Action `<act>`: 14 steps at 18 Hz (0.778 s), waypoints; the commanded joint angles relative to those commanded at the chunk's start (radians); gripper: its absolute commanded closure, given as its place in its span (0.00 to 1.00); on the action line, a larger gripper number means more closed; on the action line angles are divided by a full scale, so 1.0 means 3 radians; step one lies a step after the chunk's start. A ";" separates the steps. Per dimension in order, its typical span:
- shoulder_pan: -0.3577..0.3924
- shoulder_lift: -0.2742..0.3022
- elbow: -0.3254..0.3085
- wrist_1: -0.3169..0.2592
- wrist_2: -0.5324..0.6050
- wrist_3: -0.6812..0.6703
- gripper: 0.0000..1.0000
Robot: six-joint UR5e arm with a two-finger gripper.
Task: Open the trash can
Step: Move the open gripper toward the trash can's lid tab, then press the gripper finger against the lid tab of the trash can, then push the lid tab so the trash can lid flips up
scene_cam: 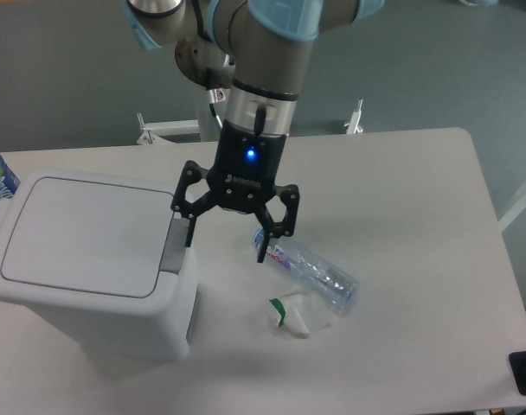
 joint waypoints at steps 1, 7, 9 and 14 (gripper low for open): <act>0.0000 0.0005 -0.0005 0.0000 0.0000 0.0000 0.00; -0.0005 -0.0026 -0.0025 0.0010 0.0005 0.0000 0.00; -0.0005 -0.0031 -0.0025 0.0005 0.0015 0.0000 0.00; -0.0005 -0.0056 -0.0031 0.0000 0.0102 -0.0005 0.00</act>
